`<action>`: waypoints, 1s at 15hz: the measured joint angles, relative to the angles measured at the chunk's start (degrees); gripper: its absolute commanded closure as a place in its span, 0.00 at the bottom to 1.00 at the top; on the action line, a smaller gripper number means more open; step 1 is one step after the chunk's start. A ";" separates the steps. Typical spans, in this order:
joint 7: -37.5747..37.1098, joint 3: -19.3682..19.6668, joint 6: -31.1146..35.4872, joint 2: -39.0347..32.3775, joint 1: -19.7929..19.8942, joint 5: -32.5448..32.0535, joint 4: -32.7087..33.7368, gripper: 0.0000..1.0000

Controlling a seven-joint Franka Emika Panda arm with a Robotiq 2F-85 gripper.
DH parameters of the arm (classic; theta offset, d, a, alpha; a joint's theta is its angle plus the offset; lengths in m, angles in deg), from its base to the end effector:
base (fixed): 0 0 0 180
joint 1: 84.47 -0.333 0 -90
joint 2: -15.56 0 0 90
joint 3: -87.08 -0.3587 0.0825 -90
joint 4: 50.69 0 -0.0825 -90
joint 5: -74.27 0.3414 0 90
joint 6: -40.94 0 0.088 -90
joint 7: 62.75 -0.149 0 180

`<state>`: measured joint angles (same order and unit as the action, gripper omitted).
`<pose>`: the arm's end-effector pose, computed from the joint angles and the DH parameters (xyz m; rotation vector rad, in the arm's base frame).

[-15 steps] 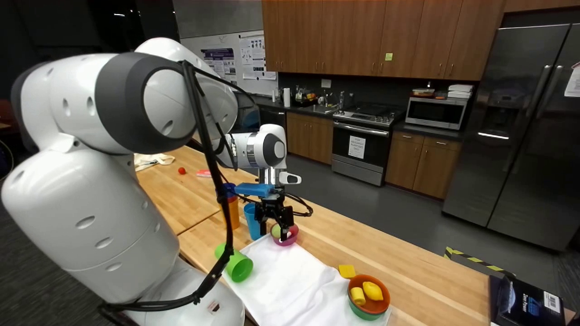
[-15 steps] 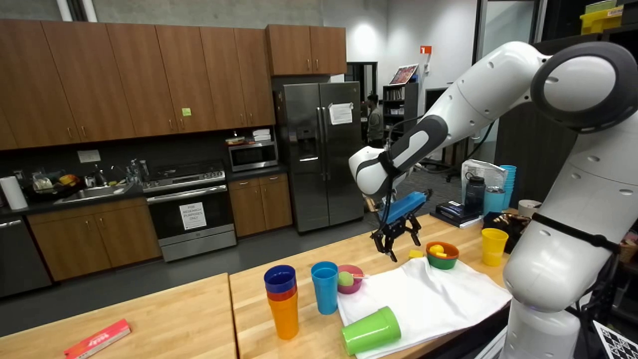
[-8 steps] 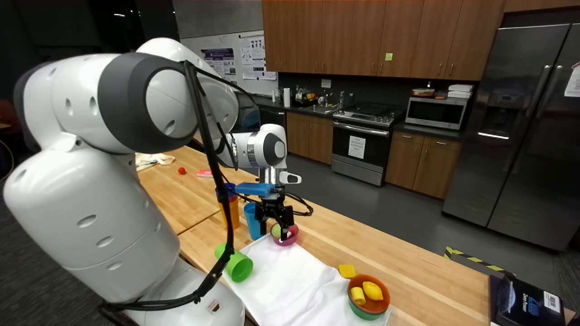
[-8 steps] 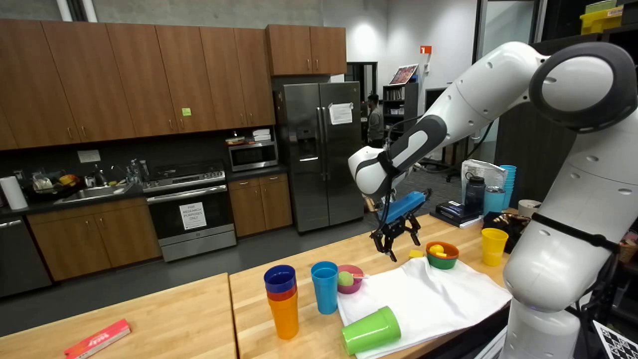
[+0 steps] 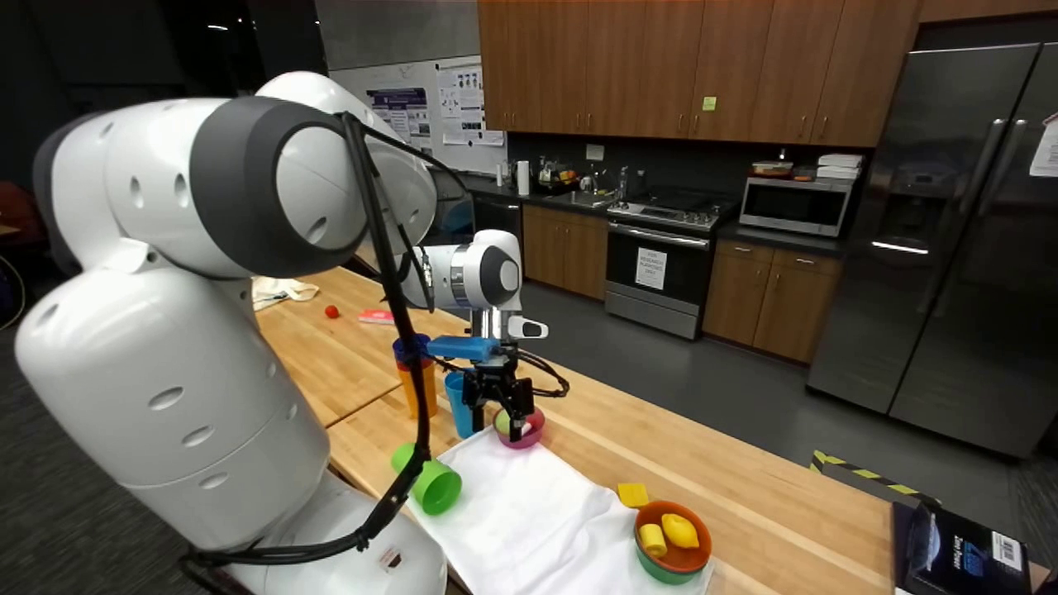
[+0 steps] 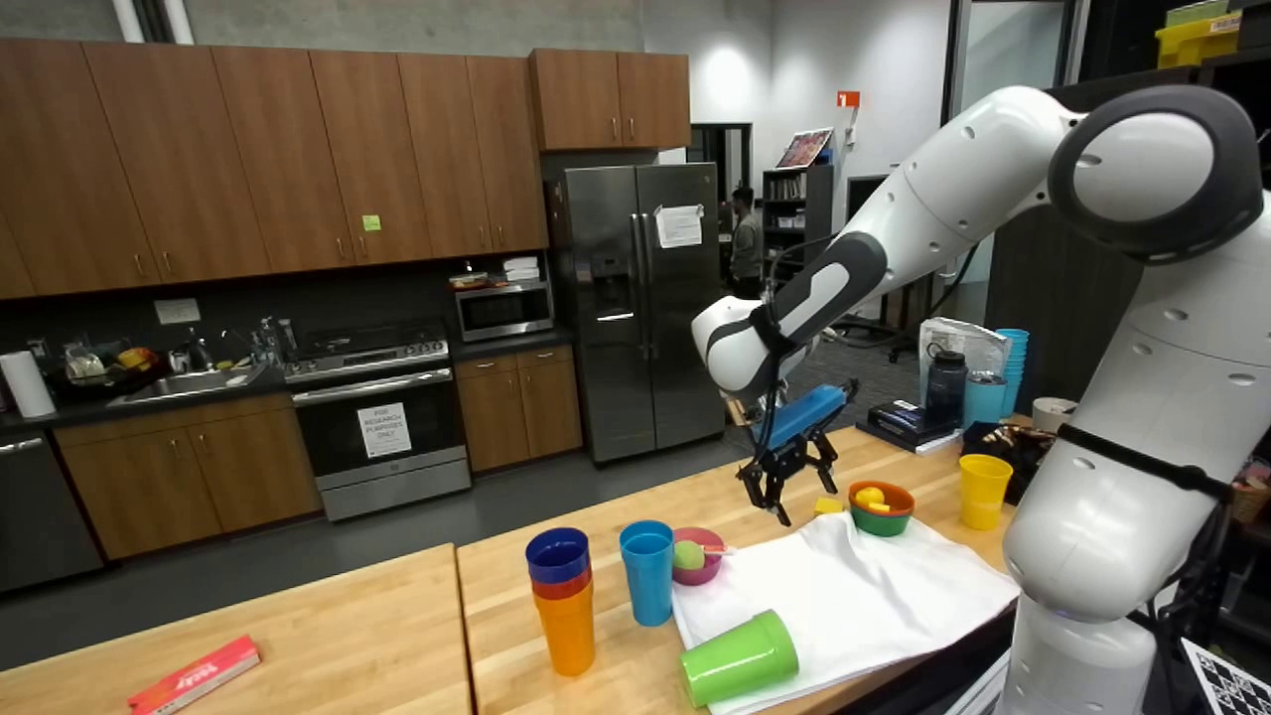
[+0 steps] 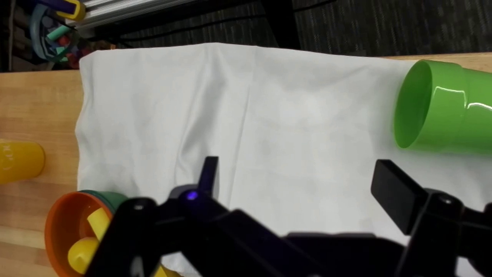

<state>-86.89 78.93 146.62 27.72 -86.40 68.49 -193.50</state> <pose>0.3321 0.0468 0.3691 2.8320 -0.2931 -0.5566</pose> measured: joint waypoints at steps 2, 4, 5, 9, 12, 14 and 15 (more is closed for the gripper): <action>0.02 0.03 0.12 0.08 -0.02 0.20 -0.17 0.00; 0.03 0.41 0.88 0.27 0.03 0.20 -0.84 0.00; 0.59 0.86 1.58 0.46 0.05 0.27 -1.43 0.00; 5.41 3.89 6.48 3.32 1.19 0.22 -5.90 0.00; 8.96 6.26 8.70 7.08 3.10 -0.18 -10.16 0.00; 10.61 7.48 9.01 9.59 4.28 -0.30 -12.37 0.00; 11.12 7.78 9.04 10.53 4.57 -0.30 -13.02 0.00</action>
<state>-75.77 86.72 155.66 38.25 -81.83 68.18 -206.52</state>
